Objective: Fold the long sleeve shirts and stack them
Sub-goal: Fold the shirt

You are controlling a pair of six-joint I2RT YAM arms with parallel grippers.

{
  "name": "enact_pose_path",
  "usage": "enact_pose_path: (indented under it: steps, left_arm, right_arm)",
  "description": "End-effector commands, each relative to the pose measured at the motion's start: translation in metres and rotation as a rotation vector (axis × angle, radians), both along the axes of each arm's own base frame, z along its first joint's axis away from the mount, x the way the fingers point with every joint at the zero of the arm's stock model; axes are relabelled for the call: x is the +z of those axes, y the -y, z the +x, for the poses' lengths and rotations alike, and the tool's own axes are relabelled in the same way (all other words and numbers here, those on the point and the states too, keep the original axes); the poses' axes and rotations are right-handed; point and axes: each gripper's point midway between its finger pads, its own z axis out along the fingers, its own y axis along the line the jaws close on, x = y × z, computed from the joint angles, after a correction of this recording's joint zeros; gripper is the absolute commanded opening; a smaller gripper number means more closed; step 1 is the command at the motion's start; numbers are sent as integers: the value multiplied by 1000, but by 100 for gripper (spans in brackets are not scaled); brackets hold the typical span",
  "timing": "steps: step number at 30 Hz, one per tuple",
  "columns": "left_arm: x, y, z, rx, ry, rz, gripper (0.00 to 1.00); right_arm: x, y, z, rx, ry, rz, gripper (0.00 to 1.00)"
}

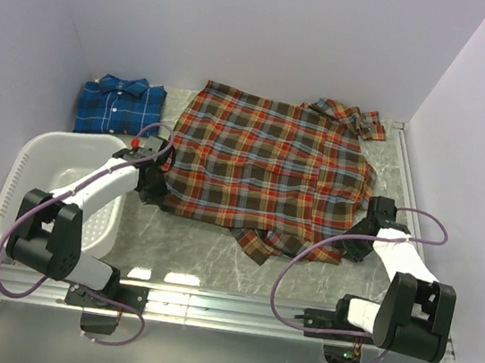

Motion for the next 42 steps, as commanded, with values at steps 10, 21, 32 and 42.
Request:
enact_pose_path:
  steps: [10, 21, 32, 42]
  left_arm:
    - [21, -2, 8, -23, 68, 14, 0]
    - [47, -27, 4, -15, 82, 119, 0]
    - [52, -35, -6, 1, 74, 125, 1]
    - [67, -35, 36, 29, 117, 118, 1]
  right_arm:
    - [1, -5, 3, 25, -14, -26, 29]
    - [66, 17, -9, 71, 8, -163, 0]
    - [73, 12, -18, 105, 15, -143, 0]
    - [99, 16, 23, 110, 90, -159, 0]
